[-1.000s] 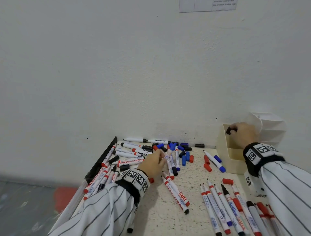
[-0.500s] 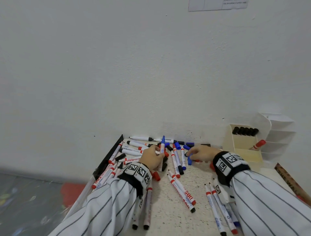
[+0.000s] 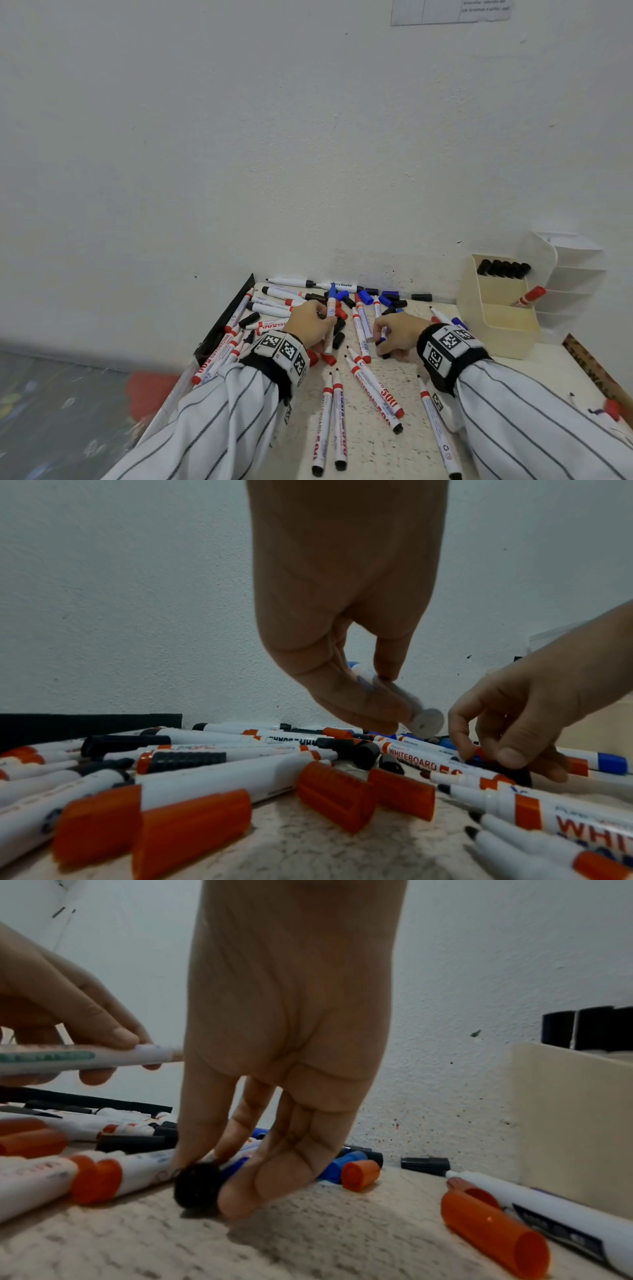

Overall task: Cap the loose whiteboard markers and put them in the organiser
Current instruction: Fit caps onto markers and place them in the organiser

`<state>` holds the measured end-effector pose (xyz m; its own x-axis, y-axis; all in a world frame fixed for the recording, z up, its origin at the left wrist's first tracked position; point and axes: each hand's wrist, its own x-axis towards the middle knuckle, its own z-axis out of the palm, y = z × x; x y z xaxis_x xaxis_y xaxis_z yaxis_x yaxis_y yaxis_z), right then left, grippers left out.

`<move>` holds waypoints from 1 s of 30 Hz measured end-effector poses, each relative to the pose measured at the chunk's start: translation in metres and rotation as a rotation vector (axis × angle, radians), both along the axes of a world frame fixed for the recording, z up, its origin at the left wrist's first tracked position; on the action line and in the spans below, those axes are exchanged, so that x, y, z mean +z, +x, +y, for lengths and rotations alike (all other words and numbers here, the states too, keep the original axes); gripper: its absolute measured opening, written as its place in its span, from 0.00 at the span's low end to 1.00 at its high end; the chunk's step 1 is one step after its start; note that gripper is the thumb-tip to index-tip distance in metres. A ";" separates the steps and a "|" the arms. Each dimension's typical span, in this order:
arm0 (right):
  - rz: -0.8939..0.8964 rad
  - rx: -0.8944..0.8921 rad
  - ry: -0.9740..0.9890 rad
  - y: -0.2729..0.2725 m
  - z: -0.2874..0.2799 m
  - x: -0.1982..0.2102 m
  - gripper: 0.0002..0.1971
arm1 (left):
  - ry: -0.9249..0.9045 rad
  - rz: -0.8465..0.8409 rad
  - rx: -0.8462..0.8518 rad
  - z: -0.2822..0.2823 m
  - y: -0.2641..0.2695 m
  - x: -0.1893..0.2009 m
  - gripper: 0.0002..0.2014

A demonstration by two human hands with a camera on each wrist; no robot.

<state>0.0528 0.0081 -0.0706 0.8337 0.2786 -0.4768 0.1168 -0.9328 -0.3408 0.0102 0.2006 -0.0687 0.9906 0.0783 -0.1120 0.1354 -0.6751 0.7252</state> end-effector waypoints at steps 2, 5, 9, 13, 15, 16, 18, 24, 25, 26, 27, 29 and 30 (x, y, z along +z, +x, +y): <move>0.009 -0.026 0.040 -0.001 -0.002 0.003 0.06 | 0.008 0.001 0.005 -0.001 0.000 0.001 0.15; -0.015 -0.105 0.086 -0.002 -0.012 0.014 0.07 | 0.030 -0.008 0.020 -0.002 -0.001 0.001 0.14; -0.204 -0.189 0.044 0.006 -0.031 0.022 0.14 | 0.039 -0.011 0.026 -0.003 -0.001 0.003 0.09; -0.132 -0.164 -0.052 0.004 -0.034 0.013 0.27 | 0.030 0.010 0.015 -0.006 -0.001 0.002 0.07; -0.125 -0.143 -0.090 0.001 -0.032 0.010 0.27 | 0.025 0.020 0.015 -0.007 0.000 0.001 0.06; -0.135 -0.133 -0.109 0.001 -0.030 0.008 0.26 | 0.027 0.023 0.013 -0.007 0.000 0.001 0.06; -0.150 -0.130 -0.127 0.003 -0.028 0.005 0.24 | 0.029 0.031 0.007 -0.007 0.001 0.000 0.09; -0.148 -0.078 -0.178 0.004 -0.026 0.003 0.22 | 0.043 0.018 -0.005 -0.008 0.002 -0.001 0.12; -0.170 -0.089 -0.164 0.003 -0.026 0.003 0.21 | 0.038 0.017 -0.006 -0.008 0.002 -0.001 0.11; -0.203 -0.110 -0.144 0.003 -0.026 0.004 0.19 | 0.031 0.014 -0.006 -0.009 0.002 -0.001 0.10; -0.241 -0.131 -0.122 0.003 -0.025 0.005 0.16 | 0.023 0.011 -0.005 -0.009 0.002 -0.001 0.11; -0.297 -0.186 -0.054 0.005 -0.026 0.008 0.14 | 0.014 0.007 -0.005 -0.010 0.001 -0.001 0.10; -0.311 -0.202 -0.017 0.006 -0.027 0.010 0.14 | 0.012 0.008 -0.003 -0.010 0.001 -0.001 0.09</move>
<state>0.0588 -0.0186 -0.0603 0.9768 0.0876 -0.1955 0.0250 -0.9530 -0.3020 0.0109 0.1905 -0.0701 0.9899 0.0771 -0.1193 0.1396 -0.6839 0.7161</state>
